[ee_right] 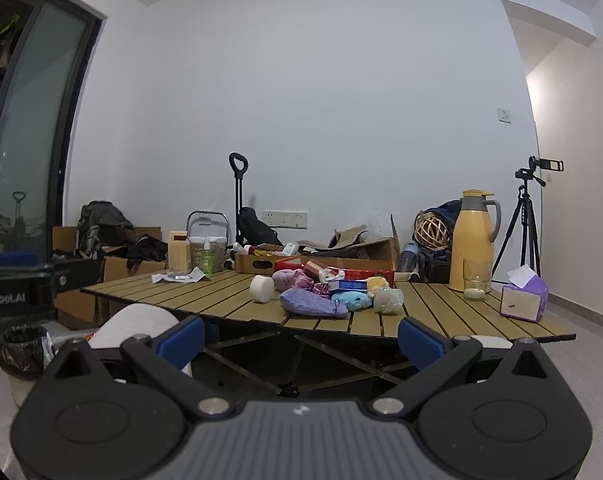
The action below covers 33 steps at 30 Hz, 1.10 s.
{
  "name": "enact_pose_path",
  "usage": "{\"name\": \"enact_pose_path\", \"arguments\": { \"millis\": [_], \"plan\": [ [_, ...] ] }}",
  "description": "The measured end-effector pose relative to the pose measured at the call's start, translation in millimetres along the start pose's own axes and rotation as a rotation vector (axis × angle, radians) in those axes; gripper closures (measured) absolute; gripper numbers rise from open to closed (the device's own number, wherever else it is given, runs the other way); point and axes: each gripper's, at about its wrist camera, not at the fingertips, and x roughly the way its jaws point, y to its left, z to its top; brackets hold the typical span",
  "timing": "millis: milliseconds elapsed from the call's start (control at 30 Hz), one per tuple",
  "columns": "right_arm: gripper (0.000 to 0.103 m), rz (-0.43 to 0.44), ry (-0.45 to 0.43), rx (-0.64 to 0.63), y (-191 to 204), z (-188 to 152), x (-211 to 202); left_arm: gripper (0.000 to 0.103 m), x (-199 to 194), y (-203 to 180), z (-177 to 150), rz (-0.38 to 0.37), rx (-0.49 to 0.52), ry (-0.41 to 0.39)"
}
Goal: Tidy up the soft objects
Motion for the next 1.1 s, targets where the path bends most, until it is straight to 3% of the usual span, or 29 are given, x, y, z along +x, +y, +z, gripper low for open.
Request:
{"name": "enact_pose_path", "arguments": {
  "millis": [267, 833, 1100],
  "plan": [
    [0.000, 0.004, -0.005, -0.017, -3, 8, 21, 0.000, 30, 2, 10, 0.001, -0.008, 0.003],
    [0.000, -0.012, 0.035, 0.038, -38, 13, 147, 0.000, 168, 14, 5, 0.015, -0.038, 0.110],
    [0.000, -0.035, 0.068, 0.058, -49, 10, 187, 0.000, 200, 12, -1, 0.004, -0.039, 0.140]
  ]
}}
